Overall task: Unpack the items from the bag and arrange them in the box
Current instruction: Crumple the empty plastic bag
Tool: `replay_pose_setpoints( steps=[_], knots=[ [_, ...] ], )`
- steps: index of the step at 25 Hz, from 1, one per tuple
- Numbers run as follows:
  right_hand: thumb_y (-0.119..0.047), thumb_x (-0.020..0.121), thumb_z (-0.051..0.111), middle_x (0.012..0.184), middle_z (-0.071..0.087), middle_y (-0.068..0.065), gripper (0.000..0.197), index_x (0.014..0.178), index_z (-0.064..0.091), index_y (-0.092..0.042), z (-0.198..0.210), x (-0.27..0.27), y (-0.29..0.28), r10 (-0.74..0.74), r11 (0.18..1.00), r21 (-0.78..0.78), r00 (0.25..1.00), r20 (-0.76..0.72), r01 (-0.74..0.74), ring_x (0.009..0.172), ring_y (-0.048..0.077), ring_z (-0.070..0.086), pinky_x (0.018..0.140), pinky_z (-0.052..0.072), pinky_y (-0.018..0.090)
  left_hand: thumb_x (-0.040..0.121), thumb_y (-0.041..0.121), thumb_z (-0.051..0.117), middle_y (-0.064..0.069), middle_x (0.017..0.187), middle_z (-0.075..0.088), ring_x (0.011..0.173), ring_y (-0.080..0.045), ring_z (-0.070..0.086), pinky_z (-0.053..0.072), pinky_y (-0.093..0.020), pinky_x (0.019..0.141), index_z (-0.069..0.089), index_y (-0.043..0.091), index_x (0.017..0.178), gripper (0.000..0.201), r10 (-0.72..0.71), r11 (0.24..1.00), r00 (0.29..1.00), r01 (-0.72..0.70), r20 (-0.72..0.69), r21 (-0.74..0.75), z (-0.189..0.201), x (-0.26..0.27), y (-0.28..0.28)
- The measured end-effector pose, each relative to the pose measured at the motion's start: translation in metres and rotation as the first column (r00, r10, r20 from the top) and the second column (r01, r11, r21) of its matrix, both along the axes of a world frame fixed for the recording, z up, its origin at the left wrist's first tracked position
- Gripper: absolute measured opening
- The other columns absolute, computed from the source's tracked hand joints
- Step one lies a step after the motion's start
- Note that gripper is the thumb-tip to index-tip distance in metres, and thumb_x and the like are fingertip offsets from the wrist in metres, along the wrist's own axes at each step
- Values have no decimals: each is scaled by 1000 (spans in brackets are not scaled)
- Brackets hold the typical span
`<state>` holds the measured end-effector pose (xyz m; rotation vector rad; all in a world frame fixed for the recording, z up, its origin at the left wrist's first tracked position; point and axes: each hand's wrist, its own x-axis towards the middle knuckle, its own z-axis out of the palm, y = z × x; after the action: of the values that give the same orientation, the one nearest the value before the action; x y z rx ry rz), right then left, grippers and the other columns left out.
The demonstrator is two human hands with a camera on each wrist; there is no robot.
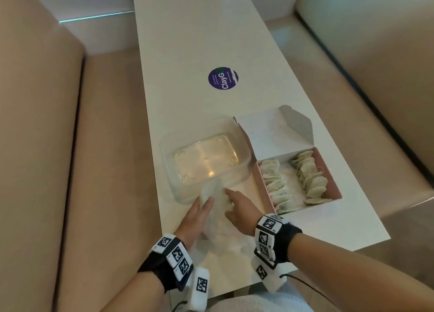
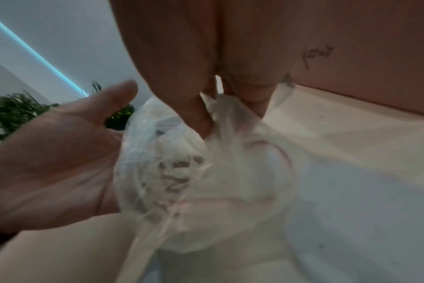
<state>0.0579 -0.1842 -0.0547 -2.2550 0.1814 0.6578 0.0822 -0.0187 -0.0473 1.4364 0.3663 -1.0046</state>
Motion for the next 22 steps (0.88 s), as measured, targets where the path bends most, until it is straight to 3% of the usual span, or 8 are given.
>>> replay_pose_setpoints(
  steps=[2, 4, 6, 8, 10, 13, 18, 22],
  knots=[
    [-14, 87, 58, 130, 49, 11, 60, 141, 32, -8, 8, -4, 10, 18, 996, 83, 999, 36, -21, 116, 25, 50, 98, 37, 27, 64, 79, 59, 7, 134, 53, 122, -23, 55, 47, -56, 96, 39, 43, 135, 83, 64, 998, 998, -64, -3, -27, 7, 0, -10],
    [-21, 85, 59, 126, 52, 10, 56, 136, 39, -7, 18, -10, 15, 84, 981, 171, 994, 67, -94, 111, 23, 51, 97, 41, 33, 83, 56, 59, -5, 118, 61, 104, -23, 63, 51, -48, 93, 51, 28, 122, 48, 172, 984, 981, -168, 87, -54, 20, 4, -18],
    [-32, 85, 59, 134, 48, 8, 61, 138, 38, -11, 33, -20, 12, 146, 964, 189, 968, 204, -185, 120, 19, 45, 104, 37, 33, 92, 20, 52, -9, 89, 64, 82, -26, 61, 51, -39, 73, 56, 23, 94, 6, 265, 964, 943, -262, 200, -42, 29, 10, -21],
    [-43, 82, 62, 144, 37, 7, 68, 140, 34, -19, 47, -27, 9, 169, 973, 56, 857, 487, -224, 134, 19, 32, 111, 26, 32, 90, 9, 42, -7, 80, 56, 77, -26, 53, 43, -35, 65, 56, 18, 86, 17, 286, 958, 923, -284, 258, -46, 39, 15, -18],
    [-54, 78, 64, 152, 22, 9, 79, 142, 26, -26, 54, -29, 7, 202, 977, -81, 730, 653, -198, 142, 23, 19, 114, 20, 37, 95, 12, 40, -7, 83, 59, 76, -20, 58, 45, -33, 64, 58, 15, 91, 19, 288, 957, 934, -271, 213, -104, 53, 15, -19],
    [-45, 77, 69, 154, 9, 12, 84, 143, 21, -24, 56, -23, 13, 141, 979, 18, 738, 660, -203, 144, 25, 13, 115, 24, 36, 99, 24, 41, -14, 95, 67, 90, -26, 66, 55, -37, 72, 61, 8, 106, 27, 152, 943, 985, -121, 77, -309, 66, 6, -25],
    [-18, 78, 61, 128, 49, 21, 56, 129, 41, -9, 66, -19, 18, -7, 989, 114, 754, 657, -90, 120, 20, 41, 106, 29, 18, 85, 31, 40, -15, 99, 64, 91, -25, 64, 50, -38, 75, 65, 7, 107, 41, 148, 825, 980, -195, -129, -530, 68, 4, -20],
    [-3, 74, 61, 88, 56, 3, 25, 99, 59, -3, 92, -16, 19, -162, 987, 98, 808, 567, 129, 81, 6, 44, 82, 31, 5, 87, 65, 33, -19, 109, 63, 98, -32, 60, 44, -47, 84, 59, 9, 125, 73, 125, 825, 972, -214, -200, -524, 73, -2, -21]
  ],
)
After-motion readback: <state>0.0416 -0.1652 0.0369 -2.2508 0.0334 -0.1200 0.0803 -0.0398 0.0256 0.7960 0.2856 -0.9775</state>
